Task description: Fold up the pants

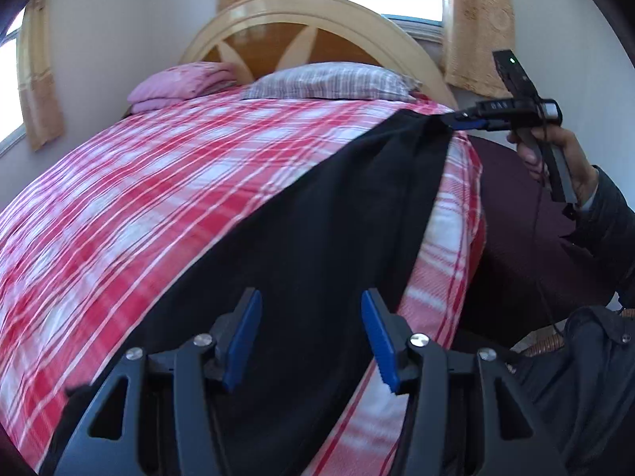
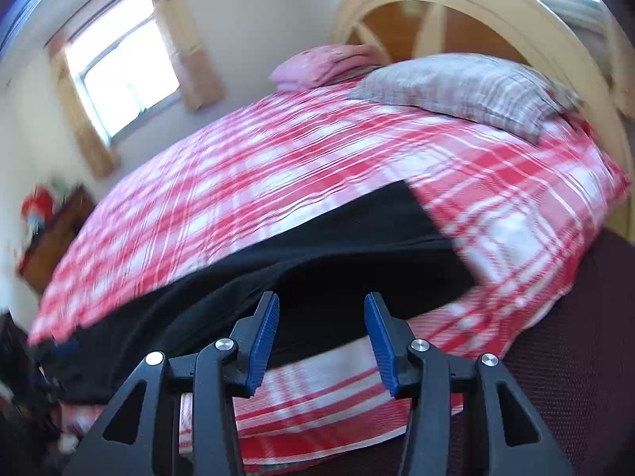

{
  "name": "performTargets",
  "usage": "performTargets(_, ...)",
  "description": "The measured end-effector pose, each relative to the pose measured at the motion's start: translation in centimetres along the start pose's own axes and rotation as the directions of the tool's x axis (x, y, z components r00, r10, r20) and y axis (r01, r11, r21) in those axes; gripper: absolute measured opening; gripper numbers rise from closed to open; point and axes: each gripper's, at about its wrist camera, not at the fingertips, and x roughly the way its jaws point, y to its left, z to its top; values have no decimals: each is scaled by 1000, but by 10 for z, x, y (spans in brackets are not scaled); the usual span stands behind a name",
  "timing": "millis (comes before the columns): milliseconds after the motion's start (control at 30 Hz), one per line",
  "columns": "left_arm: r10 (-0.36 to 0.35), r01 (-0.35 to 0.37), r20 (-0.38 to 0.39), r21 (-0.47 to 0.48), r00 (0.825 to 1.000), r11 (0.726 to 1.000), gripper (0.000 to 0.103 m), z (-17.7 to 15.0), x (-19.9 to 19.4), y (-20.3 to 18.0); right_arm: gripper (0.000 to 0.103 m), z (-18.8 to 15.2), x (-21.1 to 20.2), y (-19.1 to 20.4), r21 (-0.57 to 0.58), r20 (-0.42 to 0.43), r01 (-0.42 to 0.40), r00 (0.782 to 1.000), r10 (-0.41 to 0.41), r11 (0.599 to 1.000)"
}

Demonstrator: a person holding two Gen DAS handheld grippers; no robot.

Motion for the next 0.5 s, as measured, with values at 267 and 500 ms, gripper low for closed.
performTargets(267, -76, 79, -38, 73, 996, 994, 55, 31, 52, -40, 47, 9, 1, -43, 160, 10, -76, 997, 76, 984)
performTargets(500, -101, 105, -93, 36, 991, 994, 46, 32, 75, -40, 47, 16, 9, -73, 281, 16, -142, 990, 143, 949)
